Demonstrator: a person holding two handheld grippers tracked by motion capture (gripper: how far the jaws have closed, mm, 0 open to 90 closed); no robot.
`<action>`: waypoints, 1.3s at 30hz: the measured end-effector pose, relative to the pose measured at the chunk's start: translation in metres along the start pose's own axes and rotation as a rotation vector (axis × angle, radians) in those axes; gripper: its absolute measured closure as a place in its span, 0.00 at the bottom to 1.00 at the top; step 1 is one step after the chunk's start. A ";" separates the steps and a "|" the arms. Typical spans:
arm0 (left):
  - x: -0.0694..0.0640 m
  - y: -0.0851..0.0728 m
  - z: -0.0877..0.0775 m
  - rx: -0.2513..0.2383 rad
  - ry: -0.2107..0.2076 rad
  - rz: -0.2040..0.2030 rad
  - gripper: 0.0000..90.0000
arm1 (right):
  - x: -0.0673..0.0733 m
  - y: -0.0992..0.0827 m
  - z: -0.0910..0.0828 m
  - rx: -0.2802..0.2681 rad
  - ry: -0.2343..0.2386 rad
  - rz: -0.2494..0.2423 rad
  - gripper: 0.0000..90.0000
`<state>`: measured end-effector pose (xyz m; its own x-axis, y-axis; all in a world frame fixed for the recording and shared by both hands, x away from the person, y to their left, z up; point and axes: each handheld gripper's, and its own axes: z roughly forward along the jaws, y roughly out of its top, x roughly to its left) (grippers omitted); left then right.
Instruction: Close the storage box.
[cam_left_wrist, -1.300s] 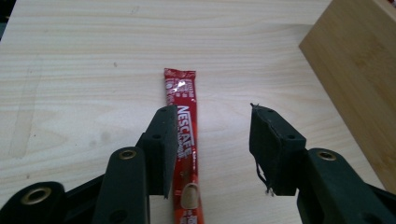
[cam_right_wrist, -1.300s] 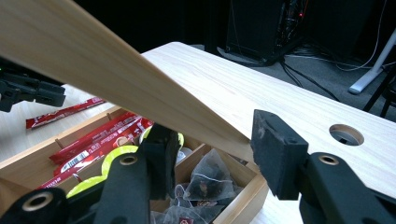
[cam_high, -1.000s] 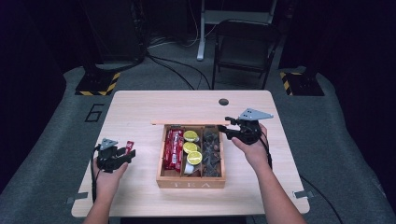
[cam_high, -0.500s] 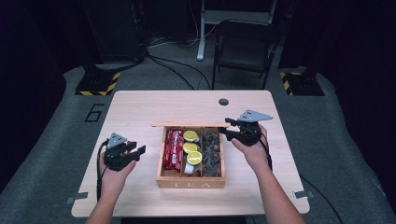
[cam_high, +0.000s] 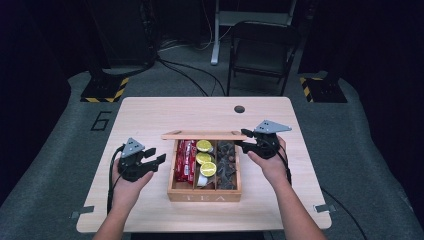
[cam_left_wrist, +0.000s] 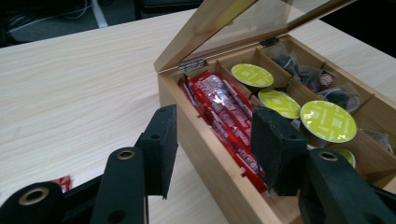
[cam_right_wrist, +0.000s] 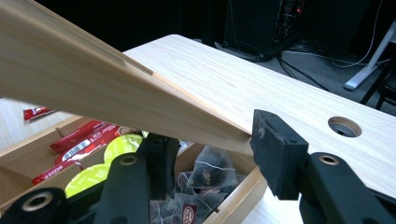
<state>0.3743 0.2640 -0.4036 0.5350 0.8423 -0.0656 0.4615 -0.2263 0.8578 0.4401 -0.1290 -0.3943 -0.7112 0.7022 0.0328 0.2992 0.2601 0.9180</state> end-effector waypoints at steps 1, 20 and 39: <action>-0.001 0.002 0.000 -0.005 0.004 0.005 0.57 | 0.000 -0.001 0.000 0.001 0.003 -0.004 0.57; -0.024 0.029 -0.013 -0.054 -0.048 0.080 0.59 | 0.006 -0.008 -0.003 0.027 -0.001 -0.019 0.56; -0.021 0.040 -0.015 -0.055 -0.064 0.078 0.62 | 0.010 -0.005 -0.012 0.052 0.024 0.025 0.57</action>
<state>0.3715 0.2447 -0.3601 0.6131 0.7895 -0.0283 0.3776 -0.2614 0.8883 0.4239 -0.1317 -0.3934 -0.7182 0.6928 0.0654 0.3493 0.2777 0.8949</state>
